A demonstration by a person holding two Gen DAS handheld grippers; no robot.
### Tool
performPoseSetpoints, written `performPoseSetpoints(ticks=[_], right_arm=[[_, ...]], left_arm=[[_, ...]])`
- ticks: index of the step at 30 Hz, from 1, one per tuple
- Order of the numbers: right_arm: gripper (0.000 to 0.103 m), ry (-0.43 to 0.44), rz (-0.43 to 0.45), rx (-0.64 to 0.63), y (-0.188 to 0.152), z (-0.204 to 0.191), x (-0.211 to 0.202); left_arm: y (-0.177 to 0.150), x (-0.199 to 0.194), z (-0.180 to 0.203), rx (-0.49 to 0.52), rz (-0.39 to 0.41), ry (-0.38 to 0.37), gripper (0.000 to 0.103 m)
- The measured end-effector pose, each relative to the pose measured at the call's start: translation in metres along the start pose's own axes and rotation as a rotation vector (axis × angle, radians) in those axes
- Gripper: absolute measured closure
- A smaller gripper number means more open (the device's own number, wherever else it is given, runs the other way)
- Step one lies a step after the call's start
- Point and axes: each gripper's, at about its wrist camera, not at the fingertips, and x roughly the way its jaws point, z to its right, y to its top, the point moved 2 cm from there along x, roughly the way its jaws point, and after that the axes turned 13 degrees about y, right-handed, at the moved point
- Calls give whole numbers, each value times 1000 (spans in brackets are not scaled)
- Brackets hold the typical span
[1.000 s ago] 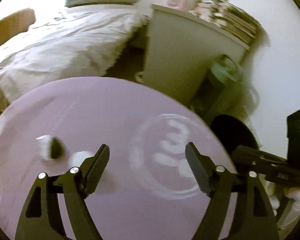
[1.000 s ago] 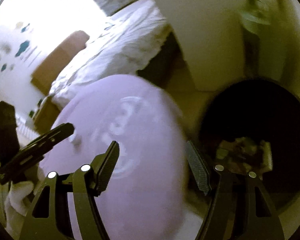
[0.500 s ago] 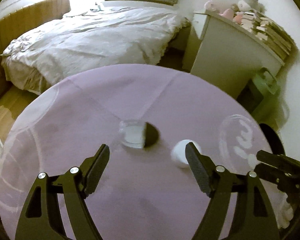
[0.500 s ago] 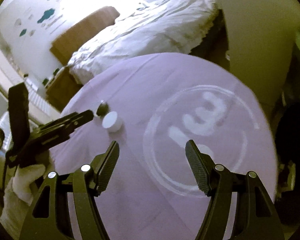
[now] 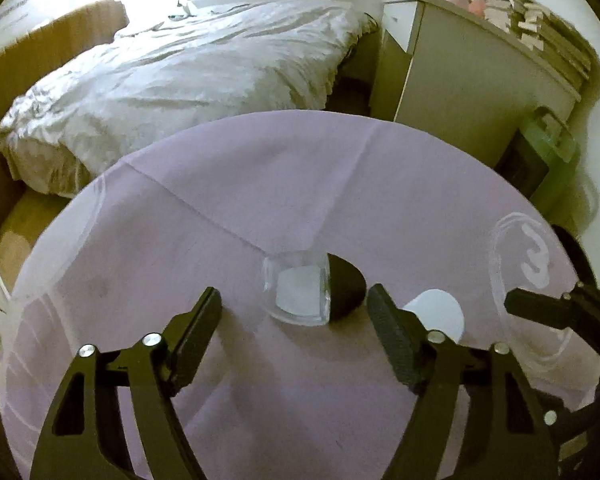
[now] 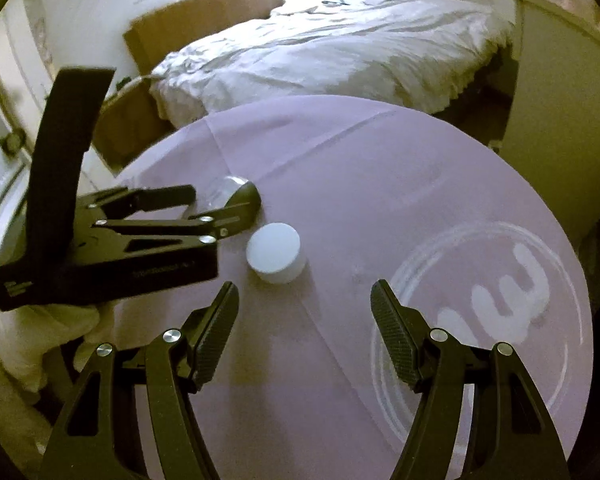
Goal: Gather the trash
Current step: 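Grasp the clear cup with the left tool while the right tool grasps the white cap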
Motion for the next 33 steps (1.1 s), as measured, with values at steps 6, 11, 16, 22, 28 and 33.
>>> performPoseSetpoints(ticks=[6, 11, 16, 22, 28, 33], right_arm=[[44, -44, -22, -56, 11, -2, 22], [54, -67, -38, -100, 12, -7, 35], [69, -54, -41, -98, 11, -7, 34], [70, -1, 11, -35, 5, 4, 9], [70, 18, 82, 39, -5, 26, -34], [70, -10, 151, 112, -21, 57, -76]], left_arm=[[0, 2, -4, 29, 37, 32, 49], [-3, 1, -8, 23, 54, 13, 49], [-2, -1, -17, -24, 45, -42, 49], [-2, -15, -15, -44, 51, -90, 49], [3, -38, 8, -21, 76, -150, 49], [11, -54, 51, 29, 95, -217, 49]])
